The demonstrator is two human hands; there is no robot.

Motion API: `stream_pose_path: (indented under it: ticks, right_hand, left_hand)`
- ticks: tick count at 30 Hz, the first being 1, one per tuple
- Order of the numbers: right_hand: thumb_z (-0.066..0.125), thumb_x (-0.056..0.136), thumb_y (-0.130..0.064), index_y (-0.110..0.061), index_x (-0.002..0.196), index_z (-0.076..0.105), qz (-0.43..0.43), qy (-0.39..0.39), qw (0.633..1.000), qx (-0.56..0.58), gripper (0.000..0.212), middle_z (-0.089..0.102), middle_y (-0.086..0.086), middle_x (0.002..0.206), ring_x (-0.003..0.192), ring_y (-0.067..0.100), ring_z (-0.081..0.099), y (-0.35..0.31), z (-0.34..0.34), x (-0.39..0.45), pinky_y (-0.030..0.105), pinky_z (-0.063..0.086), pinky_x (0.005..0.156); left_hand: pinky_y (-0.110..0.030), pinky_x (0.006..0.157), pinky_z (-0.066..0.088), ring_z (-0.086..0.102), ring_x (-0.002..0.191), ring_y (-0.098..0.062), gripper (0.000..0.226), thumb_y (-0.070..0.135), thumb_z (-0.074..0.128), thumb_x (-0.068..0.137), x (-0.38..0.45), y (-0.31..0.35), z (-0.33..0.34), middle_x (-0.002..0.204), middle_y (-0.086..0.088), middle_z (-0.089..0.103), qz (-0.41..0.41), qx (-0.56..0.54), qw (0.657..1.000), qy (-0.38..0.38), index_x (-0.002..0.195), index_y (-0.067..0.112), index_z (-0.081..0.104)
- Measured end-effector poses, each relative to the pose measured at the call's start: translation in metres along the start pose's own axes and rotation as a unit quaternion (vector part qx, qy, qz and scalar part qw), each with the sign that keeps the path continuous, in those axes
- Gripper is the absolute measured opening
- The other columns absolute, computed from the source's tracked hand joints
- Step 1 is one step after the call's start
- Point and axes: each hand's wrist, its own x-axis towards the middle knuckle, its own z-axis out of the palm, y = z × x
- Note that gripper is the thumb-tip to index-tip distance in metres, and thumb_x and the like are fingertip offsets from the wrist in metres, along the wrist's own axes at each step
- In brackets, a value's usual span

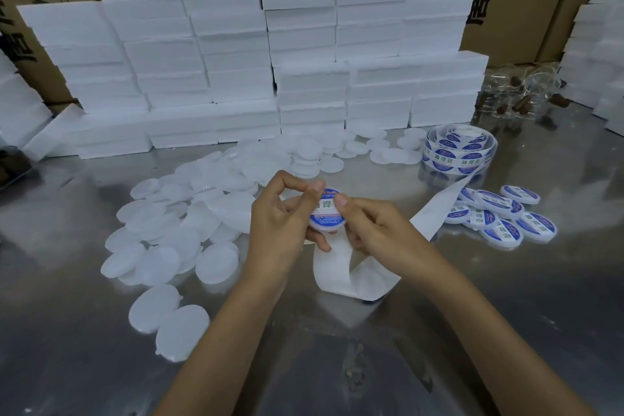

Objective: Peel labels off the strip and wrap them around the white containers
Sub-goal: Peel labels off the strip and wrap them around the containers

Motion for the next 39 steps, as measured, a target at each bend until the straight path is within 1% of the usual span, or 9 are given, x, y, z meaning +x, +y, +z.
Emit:
stream_pose_path:
  ticks: [5, 9, 14, 20, 28, 32, 35, 37, 39]
  right_hand:
    - [0.043, 0.103, -0.038, 0.007, 0.089, 0.059, 0.060, -0.044, 0.997, -0.001, 0.050, 0.043, -0.012, 0.047, 0.042, 0.002, 0.036, 0.003, -0.006, 0.001, 0.011, 0.031, 0.045]
    - [0.042, 0.103, -0.043, -0.015, 0.070, 0.052, 0.154, 0.108, 0.982, 0.025, 0.045, 0.048, -0.009, 0.049, 0.039, 0.004, 0.037, 0.002, -0.021, 0.004, 0.014, 0.029, 0.039]
    - [0.043, 0.104, -0.038, -0.018, 0.077, 0.050, 0.249, 0.328, 0.860, 0.300, 0.034, 0.048, -0.004, 0.056, 0.036, 0.008, 0.032, 0.018, -0.061, 0.006, 0.020, 0.022, 0.036]
    - [0.035, 0.105, -0.031, -0.018, 0.085, 0.049, 0.280, 0.397, 0.773, 0.408, 0.028, 0.039, -0.004, 0.065, 0.048, 0.009, 0.026, 0.045, -0.084, -0.001, 0.020, 0.020, 0.041]
    - [0.043, 0.097, -0.020, -0.015, 0.092, 0.056, 0.297, 0.353, 0.823, 0.333, 0.015, 0.039, -0.003, 0.061, 0.046, 0.010, 0.026, 0.048, -0.080, 0.001, 0.020, 0.019, 0.038]
    - [0.048, 0.094, -0.020, -0.017, 0.084, 0.061, 0.306, 0.366, 0.845, 0.241, 0.017, 0.042, -0.002, 0.058, 0.043, 0.010, 0.028, 0.044, -0.071, 0.002, 0.021, 0.022, 0.036]
    - [0.050, 0.092, -0.023, -0.019, 0.077, 0.063, 0.285, 0.396, 0.856, 0.168, 0.020, 0.050, 0.000, 0.065, 0.053, 0.013, 0.038, 0.042, -0.064, 0.003, 0.023, 0.031, 0.041]
    - [0.048, 0.091, -0.023, -0.022, 0.074, 0.065, 0.246, 0.418, 0.868, 0.103, 0.024, 0.057, -0.002, 0.073, 0.065, 0.015, 0.048, 0.040, -0.060, 0.003, 0.027, 0.037, 0.050]
    - [0.047, 0.091, -0.023, -0.021, 0.077, 0.068, 0.192, 0.431, 0.881, 0.043, 0.025, 0.060, -0.008, 0.073, 0.070, 0.014, 0.053, 0.039, -0.055, 0.005, 0.029, 0.042, 0.057]
  left_hand:
    - [-0.025, 0.045, 0.055, 0.067, 0.052, -0.015, 0.010, 0.026, 0.058, 0.101, 0.001, -0.006, 0.001, 0.075, 0.008, 0.074, -0.023, 0.050, 0.998, -0.018, 0.104, 0.016, 0.061]
    - [-0.024, 0.055, 0.057, 0.070, 0.074, -0.012, 0.014, 0.026, 0.050, 0.104, 0.007, -0.008, 0.000, 0.093, 0.005, 0.072, -0.041, 0.047, 0.998, -0.015, 0.114, 0.030, 0.059]
    - [-0.024, 0.058, 0.057, 0.068, 0.086, -0.020, 0.021, 0.019, 0.047, 0.105, 0.015, -0.013, -0.010, 0.105, 0.002, 0.069, -0.081, 0.092, 0.992, 0.039, 0.121, 0.025, 0.058]
    - [-0.023, 0.059, 0.055, 0.069, 0.085, -0.017, 0.017, 0.019, 0.051, 0.103, 0.014, -0.020, -0.005, 0.102, 0.010, 0.068, -0.083, 0.123, 0.989, 0.022, 0.111, 0.031, 0.059]
    - [-0.030, 0.060, 0.053, 0.065, 0.072, -0.018, 0.022, 0.008, 0.048, 0.100, 0.014, -0.020, -0.013, 0.092, -0.001, 0.070, -0.085, 0.166, 0.982, 0.013, 0.097, 0.022, 0.065]
    - [-0.032, 0.069, 0.047, 0.061, 0.074, -0.023, 0.028, 0.000, 0.053, 0.090, 0.012, -0.006, -0.055, 0.083, -0.003, 0.070, -0.043, 0.257, 0.963, 0.074, 0.080, 0.022, 0.067]
    - [-0.033, 0.074, 0.045, 0.062, 0.079, -0.020, 0.020, 0.008, 0.060, 0.088, 0.001, 0.000, -0.096, 0.087, 0.006, 0.070, -0.035, 0.373, 0.919, 0.123, 0.083, 0.026, 0.066]
    - [-0.032, 0.073, 0.043, 0.061, 0.085, -0.016, 0.010, 0.024, 0.070, 0.087, -0.007, 0.001, -0.117, 0.097, 0.009, 0.066, -0.074, 0.454, 0.884, 0.083, 0.095, 0.027, 0.064]
    - [-0.032, 0.078, 0.043, 0.058, 0.097, -0.017, 0.035, 0.038, 0.078, 0.082, -0.014, -0.002, -0.124, 0.109, 0.007, 0.060, -0.131, 0.494, 0.860, -0.003, 0.110, 0.026, 0.060]
